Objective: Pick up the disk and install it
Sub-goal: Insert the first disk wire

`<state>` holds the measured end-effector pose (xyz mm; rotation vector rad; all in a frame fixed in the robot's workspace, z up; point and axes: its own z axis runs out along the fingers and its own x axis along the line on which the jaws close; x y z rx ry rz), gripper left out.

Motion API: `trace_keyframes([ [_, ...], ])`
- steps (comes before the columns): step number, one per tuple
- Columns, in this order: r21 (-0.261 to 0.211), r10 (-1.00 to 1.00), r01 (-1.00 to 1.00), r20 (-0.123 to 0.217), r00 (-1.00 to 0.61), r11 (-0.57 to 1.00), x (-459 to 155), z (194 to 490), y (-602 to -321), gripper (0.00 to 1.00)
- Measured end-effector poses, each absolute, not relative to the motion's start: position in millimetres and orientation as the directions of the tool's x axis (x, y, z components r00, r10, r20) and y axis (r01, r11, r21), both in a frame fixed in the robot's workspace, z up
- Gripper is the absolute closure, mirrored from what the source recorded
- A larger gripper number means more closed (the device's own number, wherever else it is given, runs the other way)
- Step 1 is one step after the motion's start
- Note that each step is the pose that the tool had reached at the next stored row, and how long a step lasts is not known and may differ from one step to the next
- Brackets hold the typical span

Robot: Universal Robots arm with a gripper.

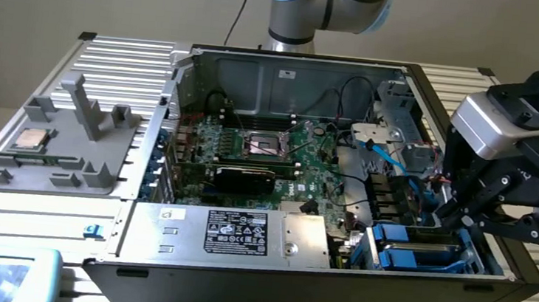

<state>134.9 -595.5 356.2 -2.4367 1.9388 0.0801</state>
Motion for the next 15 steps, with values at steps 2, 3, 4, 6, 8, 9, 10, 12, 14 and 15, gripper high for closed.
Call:
trace_keyframes([
  [2,0.014,-0.974,-0.974,-0.044,0.224,-0.225,133,356,-591,0.84],
  [3,0.016,-0.974,-0.974,-0.036,0.224,-0.225,133,356,-589,0.84],
  [4,0.018,-0.974,-0.974,-0.026,0.224,-0.225,132,356,-587,0.84],
  [6,0.023,-0.975,-0.974,-0.007,0.224,-0.224,131,356,-582,0.84],
  [8,0.026,-0.974,-0.974,0.009,0.224,-0.224,131,356,-576,0.84],
  [9,0.028,-0.974,-0.974,0.018,0.224,-0.224,131,356,-573,0.84],
  [10,0.030,-0.974,-0.974,0.026,0.224,-0.223,131,356,-570,0.84],
  [12,0.033,-0.974,-0.974,0.038,0.224,-0.223,131,356,-563,0.84],
  [14,0.034,-0.974,-0.974,0.044,0.224,-0.222,131,356,-560,0.84],
  [15,0.034,-0.974,-0.975,0.044,0.221,-0.220,130,356,-560,0.84],
])
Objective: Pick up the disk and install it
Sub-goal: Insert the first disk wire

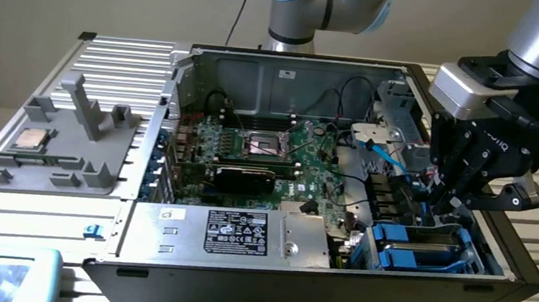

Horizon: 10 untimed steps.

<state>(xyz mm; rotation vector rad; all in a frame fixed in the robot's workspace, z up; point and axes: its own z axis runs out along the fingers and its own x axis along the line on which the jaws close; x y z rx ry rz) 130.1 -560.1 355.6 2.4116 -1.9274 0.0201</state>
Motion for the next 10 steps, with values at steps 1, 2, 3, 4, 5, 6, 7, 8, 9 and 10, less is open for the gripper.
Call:
trace_keyframes([
  [1,0.034,-0.975,-0.976,0.044,0.217,-0.216,129.0,355.5,-560.1,0.84],
  [2,0.034,-0.976,-0.977,0.044,0.213,-0.211,127.8,355.3,-560.1,0.84],
  [3,0.034,-0.977,-0.978,0.044,0.208,-0.207,126.6,355.0,-560.1,0.84],
  [4,0.034,-0.978,-0.979,0.044,0.204,-0.203,125.6,354.7,-560.1,0.84],
  [5,0.034,-0.979,-0.980,0.044,0.199,-0.198,125.2,354.6,-560.1,0.84],
  [6,0.034,-0.979,-0.980,0.044,0.199,-0.198,125.2,354.6,-560.1,0.84],
  [7,0.034,-0.979,-0.980,0.045,0.199,-0.198,125.2,354.7,-560.1,0.84],
  [8,0.034,-0.979,-0.980,0.045,0.199,-0.198,125.2,354.7,-560.1,0.84],
  [9,0.035,-0.979,-0.980,0.045,0.199,-0.198,125.2,354.7,-559.8,0.84],
  [10,0.035,-0.979,-0.980,0.048,0.199,-0.197,125.2,354.7,-559.4,0.84],
])
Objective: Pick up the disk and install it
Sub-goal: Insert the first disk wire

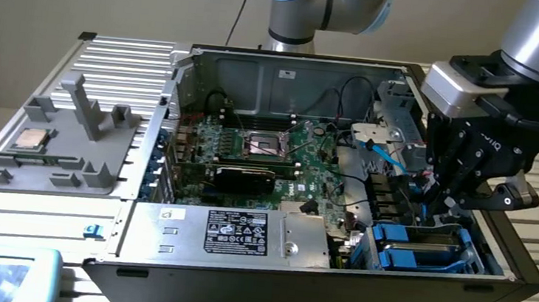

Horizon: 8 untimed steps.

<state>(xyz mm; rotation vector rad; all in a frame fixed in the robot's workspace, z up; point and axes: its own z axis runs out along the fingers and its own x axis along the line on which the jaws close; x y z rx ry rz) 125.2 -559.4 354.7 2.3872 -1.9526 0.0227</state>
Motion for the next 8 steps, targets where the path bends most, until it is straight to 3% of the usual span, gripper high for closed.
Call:
trace_keyframes([
  [8,0.045,-0.983,-0.987,0.099,0.157,-0.153,125.2,354.5,-559.4,0.84],
])
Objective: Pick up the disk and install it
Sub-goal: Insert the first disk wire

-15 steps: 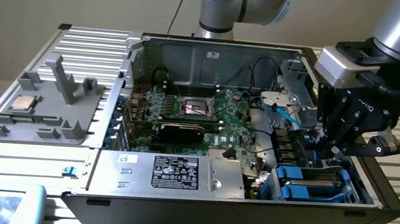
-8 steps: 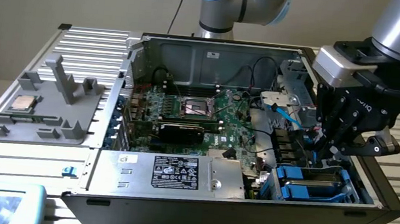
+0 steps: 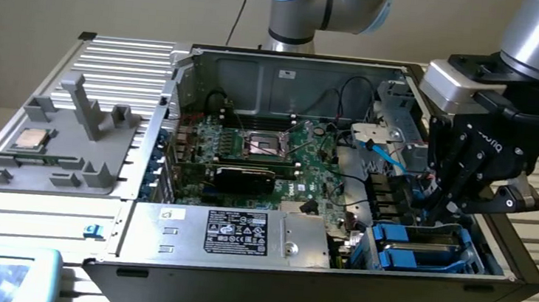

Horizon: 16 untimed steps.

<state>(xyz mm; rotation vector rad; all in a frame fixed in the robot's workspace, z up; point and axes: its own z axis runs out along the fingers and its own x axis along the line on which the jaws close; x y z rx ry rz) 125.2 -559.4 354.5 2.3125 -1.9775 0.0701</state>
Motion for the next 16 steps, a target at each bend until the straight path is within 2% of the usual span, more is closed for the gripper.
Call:
trace_keyframes([
  [6,0.058,-0.987,-0.993,0.116,0.112,-0.106,125.2,354.6,-559.5,0.84],
  [11,0.121,-0.979,-0.988,0.170,0.117,-0.097,125.5,354.6,-559.4,0.84],
  [16,0.170,-0.976,-0.981,0.178,0.125,-0.094,127.6,354.5,-558.2,0.84],
])
